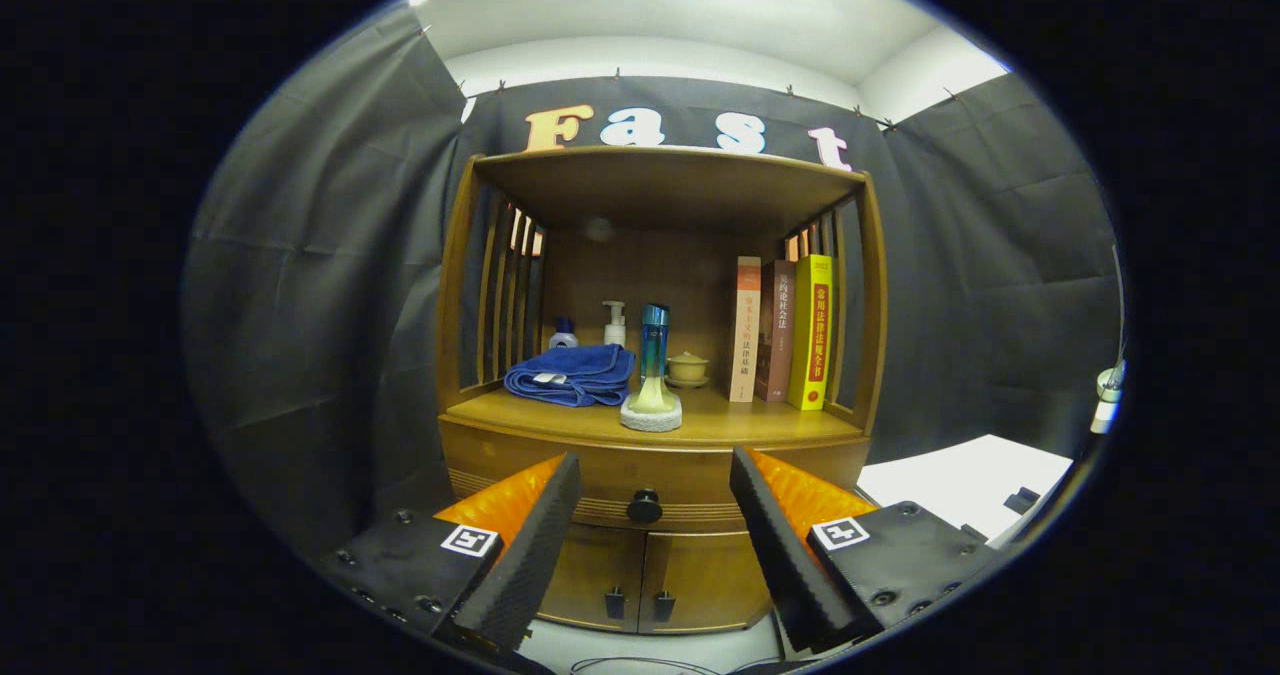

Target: Pull open the drawer, take out the items inside it, and place them on the countertop above the cabinet.

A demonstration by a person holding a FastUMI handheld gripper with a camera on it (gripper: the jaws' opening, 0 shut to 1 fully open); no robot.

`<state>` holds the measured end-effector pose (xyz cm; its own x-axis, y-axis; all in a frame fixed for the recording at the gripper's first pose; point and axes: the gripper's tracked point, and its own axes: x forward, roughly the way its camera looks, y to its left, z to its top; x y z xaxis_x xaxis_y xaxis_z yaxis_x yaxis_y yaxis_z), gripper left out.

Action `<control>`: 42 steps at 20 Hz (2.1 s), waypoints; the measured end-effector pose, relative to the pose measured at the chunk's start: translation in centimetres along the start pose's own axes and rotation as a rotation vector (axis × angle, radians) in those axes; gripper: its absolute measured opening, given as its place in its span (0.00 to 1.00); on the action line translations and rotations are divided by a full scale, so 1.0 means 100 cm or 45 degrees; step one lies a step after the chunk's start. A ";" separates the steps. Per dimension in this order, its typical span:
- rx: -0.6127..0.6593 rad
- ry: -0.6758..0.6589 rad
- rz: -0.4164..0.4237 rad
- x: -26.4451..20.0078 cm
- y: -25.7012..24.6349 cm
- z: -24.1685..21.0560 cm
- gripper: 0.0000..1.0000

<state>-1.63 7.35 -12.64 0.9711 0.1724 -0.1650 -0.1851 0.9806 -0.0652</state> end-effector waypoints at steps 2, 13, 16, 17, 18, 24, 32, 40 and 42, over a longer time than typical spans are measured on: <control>0.014 -0.001 -0.006 -0.016 -0.004 0.003 0.98; 0.060 -0.032 -0.049 -0.059 -0.025 0.003 0.98; 0.058 -0.038 -0.033 -0.059 -0.020 0.004 0.98; 0.056 -0.045 -0.029 -0.060 -0.018 0.006 0.98; 0.052 -0.050 -0.026 -0.060 -0.017 0.007 0.98; 0.067 -0.058 -0.022 -0.060 -0.017 0.010 0.98; 0.076 -0.062 -0.030 -0.063 -0.022 0.011 0.98; 0.090 -0.051 -0.036 -0.061 -0.025 0.003 0.98; 0.091 -0.055 -0.039 -0.062 -0.024 0.004 0.98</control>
<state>-7.13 3.92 -11.05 0.9820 0.1443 -0.1215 -0.1453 0.9894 0.0008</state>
